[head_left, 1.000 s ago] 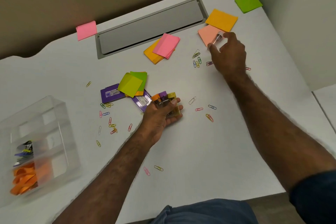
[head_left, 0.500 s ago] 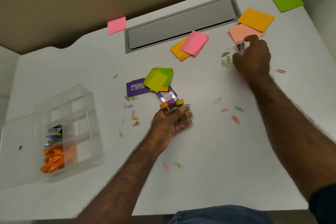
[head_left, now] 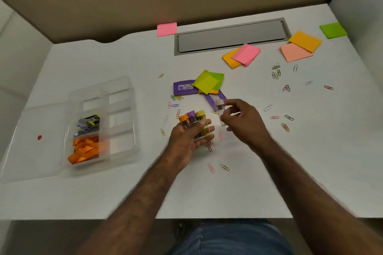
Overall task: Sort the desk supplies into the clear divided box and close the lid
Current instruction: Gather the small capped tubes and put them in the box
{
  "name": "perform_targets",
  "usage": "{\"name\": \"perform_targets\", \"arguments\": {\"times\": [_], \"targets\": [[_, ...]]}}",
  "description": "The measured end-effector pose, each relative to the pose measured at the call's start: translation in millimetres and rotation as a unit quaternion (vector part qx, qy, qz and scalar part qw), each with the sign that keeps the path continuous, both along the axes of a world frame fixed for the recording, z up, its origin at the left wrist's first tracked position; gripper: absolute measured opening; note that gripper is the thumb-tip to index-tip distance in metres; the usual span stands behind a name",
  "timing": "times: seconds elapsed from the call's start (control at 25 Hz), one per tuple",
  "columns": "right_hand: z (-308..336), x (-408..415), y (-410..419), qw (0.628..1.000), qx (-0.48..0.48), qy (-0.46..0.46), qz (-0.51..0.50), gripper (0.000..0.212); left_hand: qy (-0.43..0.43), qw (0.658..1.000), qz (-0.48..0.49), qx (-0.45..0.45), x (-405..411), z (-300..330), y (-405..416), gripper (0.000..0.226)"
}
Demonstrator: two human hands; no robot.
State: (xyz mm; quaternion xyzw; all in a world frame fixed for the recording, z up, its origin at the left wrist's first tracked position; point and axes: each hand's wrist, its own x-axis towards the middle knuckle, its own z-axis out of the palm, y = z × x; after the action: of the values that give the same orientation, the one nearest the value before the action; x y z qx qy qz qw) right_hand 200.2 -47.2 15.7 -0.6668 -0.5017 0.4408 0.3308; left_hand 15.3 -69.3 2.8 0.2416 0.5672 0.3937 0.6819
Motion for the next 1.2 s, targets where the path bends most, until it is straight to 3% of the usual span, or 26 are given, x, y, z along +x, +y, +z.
{"name": "perform_targets", "arguments": {"times": [0.16, 0.64, 1.2], "targets": [[15, -64, -44, 0.997, -0.021, 0.060, 0.050, 0.035, -0.013, 0.999, 0.002, 0.036, -53, 12, -39, 0.042], [28, -192, -107, 0.989, -0.006, 0.063, 0.133, 0.039, -0.015, 0.996, 0.055, 0.071, -179, 23, -122, 0.042], [23, -277, -29, 0.973, -0.035, 0.154, 0.170, 0.043, 0.026, 0.993, 0.097, 0.066, -267, 36, -58, 0.034]]}}
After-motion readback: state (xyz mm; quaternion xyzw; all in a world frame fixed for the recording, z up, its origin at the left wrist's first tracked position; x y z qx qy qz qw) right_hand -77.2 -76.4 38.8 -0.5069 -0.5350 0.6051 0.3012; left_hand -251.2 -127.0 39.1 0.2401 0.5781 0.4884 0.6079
